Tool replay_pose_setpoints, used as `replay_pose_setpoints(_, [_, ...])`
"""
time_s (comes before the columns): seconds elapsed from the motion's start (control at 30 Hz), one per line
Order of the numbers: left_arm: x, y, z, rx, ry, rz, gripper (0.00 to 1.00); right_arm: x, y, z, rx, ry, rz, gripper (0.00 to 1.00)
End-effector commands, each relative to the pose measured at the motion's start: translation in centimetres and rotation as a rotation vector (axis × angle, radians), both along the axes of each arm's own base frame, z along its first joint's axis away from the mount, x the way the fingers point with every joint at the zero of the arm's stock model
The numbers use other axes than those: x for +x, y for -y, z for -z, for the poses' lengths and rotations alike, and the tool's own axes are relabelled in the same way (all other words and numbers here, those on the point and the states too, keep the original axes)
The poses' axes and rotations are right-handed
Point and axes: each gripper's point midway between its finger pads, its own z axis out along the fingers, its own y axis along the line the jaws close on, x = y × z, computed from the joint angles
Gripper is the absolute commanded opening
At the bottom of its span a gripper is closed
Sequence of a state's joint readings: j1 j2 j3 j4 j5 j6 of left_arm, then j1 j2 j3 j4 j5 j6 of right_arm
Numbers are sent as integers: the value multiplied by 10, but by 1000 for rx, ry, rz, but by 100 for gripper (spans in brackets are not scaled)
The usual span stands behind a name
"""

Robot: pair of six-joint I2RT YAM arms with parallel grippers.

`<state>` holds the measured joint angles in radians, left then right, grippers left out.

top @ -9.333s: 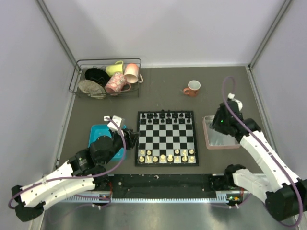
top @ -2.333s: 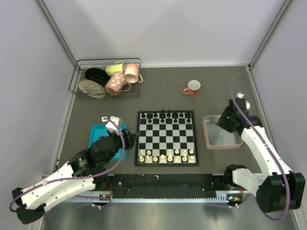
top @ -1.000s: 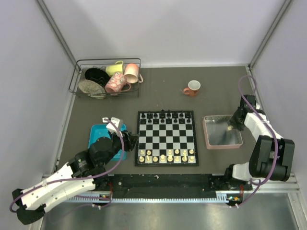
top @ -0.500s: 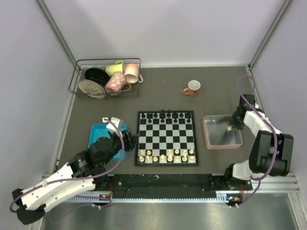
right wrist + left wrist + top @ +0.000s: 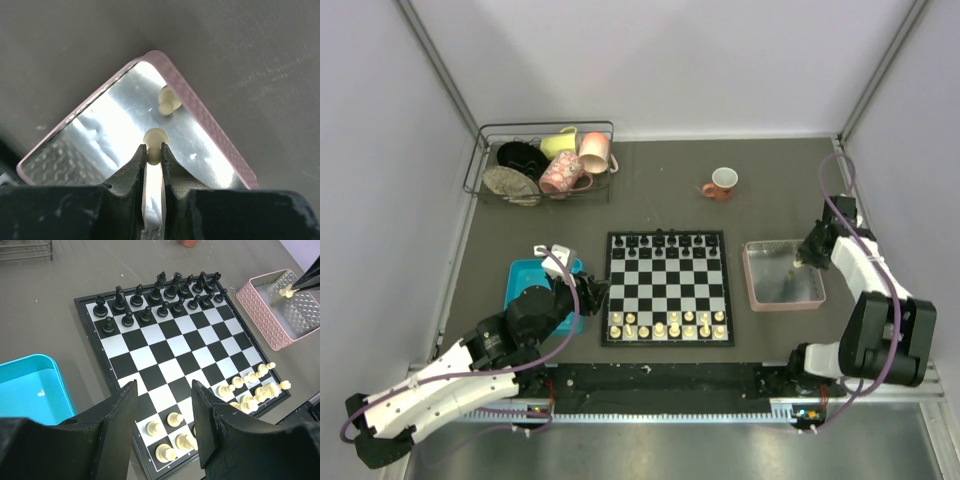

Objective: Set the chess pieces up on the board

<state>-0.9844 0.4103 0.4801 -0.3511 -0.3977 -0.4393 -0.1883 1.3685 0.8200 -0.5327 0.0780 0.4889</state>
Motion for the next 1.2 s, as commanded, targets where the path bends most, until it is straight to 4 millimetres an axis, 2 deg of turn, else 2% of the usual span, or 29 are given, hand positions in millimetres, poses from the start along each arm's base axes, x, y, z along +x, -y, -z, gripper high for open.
replay_pose_setpoints(0.0, [3, 3, -12, -34, 35, 2, 52, 8, -15, -65, 10, 148, -67, 0])
replay_pose_setpoints(0.07, [4, 3, -13, -36, 37, 1, 52, 0, -36, -77, 1, 129, -137, 0])
replay_pose_setpoints(0.1, [4, 3, -14, -34, 38, 0, 52, 4, -47, -93, 2, 157, -166, 0])
replay_pose_setpoints(0.13, [5, 4, -14, -32, 37, -2, 52, 2, -72, -102, 11, 173, -243, 0])
replay_pose_setpoints(0.17, [5, 5, -16, -37, 41, -3, 52, -2, -86, -109, 10, 174, -283, 0])
replay_pose_setpoints(0.2, [6, 5, -16, -42, 35, -10, 52, 2, -100, -124, 21, 212, -314, 0])
replay_pose_setpoints(0.23, [7, 5, -16, -43, 29, -16, 52, -3, -133, -132, 37, 229, -414, 0])
replay_pose_setpoints(0.3, [10, 4, -19, -60, 14, -26, 52, -6, -162, -146, 63, 251, -485, 0])
replay_pose_setpoints(0.33, [11, 5, -17, -55, 2, -25, 51, -10, -177, -147, 69, 244, -531, 0])
replay_pose_setpoints(0.37, [11, 7, -20, -63, -5, -13, 51, -17, -200, -144, 68, 229, -605, 0])
replay_pose_setpoints(0.43, [17, 2, -16, -56, -30, -39, 51, -24, -227, -148, 71, 223, -677, 0])
replay_pose_setpoints(0.47, [20, 1, -15, -63, -38, -50, 51, -34, -249, -140, 67, 196, -748, 0])
replay_pose_setpoints(0.57, [27, -7, -8, -67, -76, -80, 51, -43, -279, -135, 66, 173, -811, 0])
replay_pose_setpoints(0.6, [32, -13, -6, -71, -87, -104, 51, -52, -296, -129, 67, 151, -852, 0])
replay_pose_setpoints(0.67, [34, -20, 1, -73, -112, -126, 51, -58, -311, -121, 56, 130, -885, 0])
replay_pose_setpoints(0.7, [39, -28, 3, -77, -118, -158, 51, -67, -326, -114, 54, 108, -919, 0])
replay_pose_setpoints(0.87, [40, -41, 22, -78, -173, -178, 51, -88, -362, -91, 63, 59, -989, 0])
replay_pose_setpoints(1.03, [39, -48, 21, -89, -144, -198, 52, -108, -382, -69, 53, 9, -1033, 0])
replay_pose_setpoints(1.17, [40, -49, 20, -87, -137, -202, 52, -116, -386, -57, 38, -17, -1044, 0])
